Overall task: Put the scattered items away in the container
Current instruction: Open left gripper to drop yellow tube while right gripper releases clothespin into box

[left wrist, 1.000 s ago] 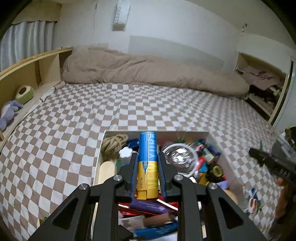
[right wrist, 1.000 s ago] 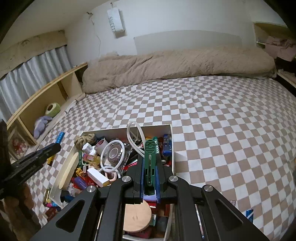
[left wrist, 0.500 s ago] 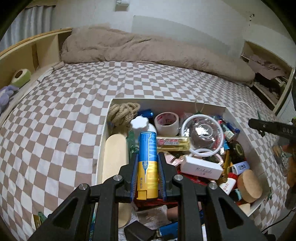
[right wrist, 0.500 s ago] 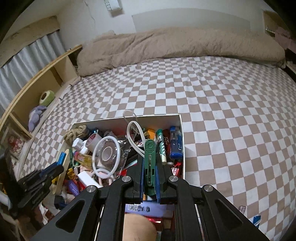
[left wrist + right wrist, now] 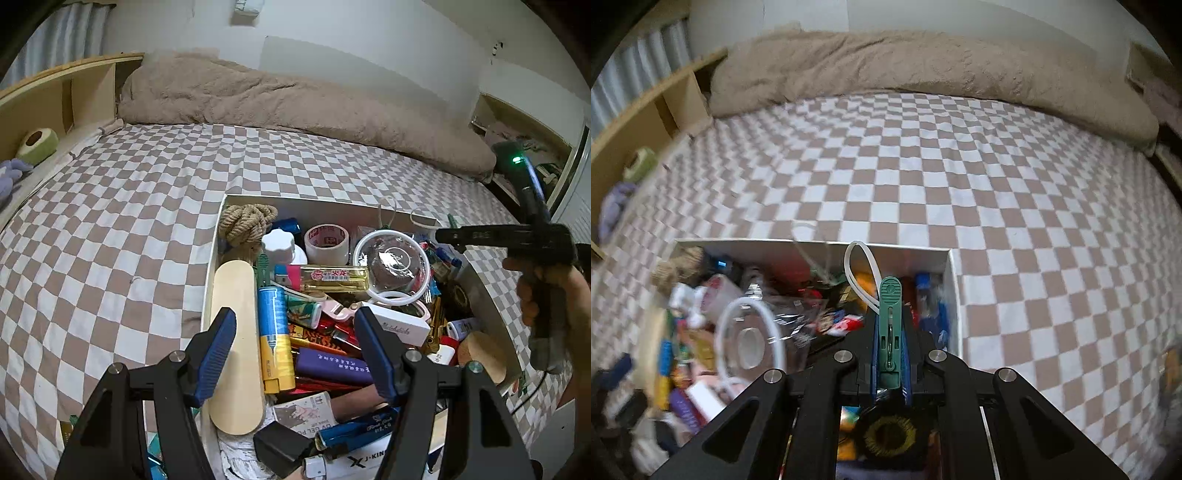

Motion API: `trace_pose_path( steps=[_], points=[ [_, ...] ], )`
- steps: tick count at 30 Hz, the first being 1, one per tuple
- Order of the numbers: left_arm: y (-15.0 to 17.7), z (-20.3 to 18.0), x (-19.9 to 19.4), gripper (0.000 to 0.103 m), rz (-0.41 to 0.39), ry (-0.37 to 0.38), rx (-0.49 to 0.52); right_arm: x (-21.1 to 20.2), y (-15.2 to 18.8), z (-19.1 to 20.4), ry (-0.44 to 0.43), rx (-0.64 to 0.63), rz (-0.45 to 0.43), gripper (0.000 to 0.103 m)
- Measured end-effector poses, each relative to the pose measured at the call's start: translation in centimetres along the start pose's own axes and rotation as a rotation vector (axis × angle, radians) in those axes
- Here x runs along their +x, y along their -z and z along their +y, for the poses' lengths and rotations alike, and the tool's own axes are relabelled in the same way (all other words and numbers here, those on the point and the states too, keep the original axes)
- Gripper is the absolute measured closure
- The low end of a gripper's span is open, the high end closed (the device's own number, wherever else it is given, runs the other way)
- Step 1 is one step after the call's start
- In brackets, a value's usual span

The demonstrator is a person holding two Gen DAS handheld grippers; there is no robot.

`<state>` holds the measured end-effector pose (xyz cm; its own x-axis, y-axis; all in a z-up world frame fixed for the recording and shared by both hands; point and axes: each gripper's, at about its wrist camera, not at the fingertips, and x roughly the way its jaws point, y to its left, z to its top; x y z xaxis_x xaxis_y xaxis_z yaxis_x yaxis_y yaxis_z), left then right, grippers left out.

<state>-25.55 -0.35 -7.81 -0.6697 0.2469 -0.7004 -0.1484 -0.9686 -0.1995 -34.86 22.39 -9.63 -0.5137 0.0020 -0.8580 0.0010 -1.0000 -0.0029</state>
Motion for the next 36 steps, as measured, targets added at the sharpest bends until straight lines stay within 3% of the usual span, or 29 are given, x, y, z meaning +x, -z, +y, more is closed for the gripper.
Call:
trace_pose_path(
  steps=[13,16,19,22,25,27,29,30,36],
  points=[
    [-0.3,0.9,-0.4,0.037,-0.003,0.025,-0.031,3.3,-0.1,1.6,0.058,-0.105,0.097,0.093],
    [-0.3,1.1,-0.6,0.037,-0.004,0.050,-0.049,2.7,0.0,2.4,0.028,-0.125,0.096,0.093],
    [-0.4,1.1,-0.8,0.037,-0.006,0.060,-0.054,2.5,0.4,3.6,-0.065,-0.129,0.127,0.092],
    [-0.3,1.2,-0.9,0.037,-0.006,0.055,-0.053,2.4,0.7,4.7,-0.007,-0.166,0.122,0.093],
    [-0.3,1.4,-1.0,0.037,-0.007,0.054,-0.055,2.3,0.8,4.2,-0.010,-0.133,0.132,0.092],
    [-0.4,1.4,-1.0,0.037,-0.009,0.057,-0.057,2.1,0.7,3.5,-0.012,-0.110,0.137,0.081],
    [-0.5,1.5,-1.1,0.037,-0.012,0.061,-0.058,2.0,0.6,2.9,0.007,-0.096,0.139,0.049],
    [-0.5,1.5,-1.2,0.037,-0.013,0.061,-0.059,1.8,0.5,2.6,0.026,-0.094,0.134,0.043],
    [-0.4,1.6,-1.3,0.037,-0.016,0.062,-0.062,0.9,0.6,0.7,0.061,-0.069,0.109,0.041]
  ],
)
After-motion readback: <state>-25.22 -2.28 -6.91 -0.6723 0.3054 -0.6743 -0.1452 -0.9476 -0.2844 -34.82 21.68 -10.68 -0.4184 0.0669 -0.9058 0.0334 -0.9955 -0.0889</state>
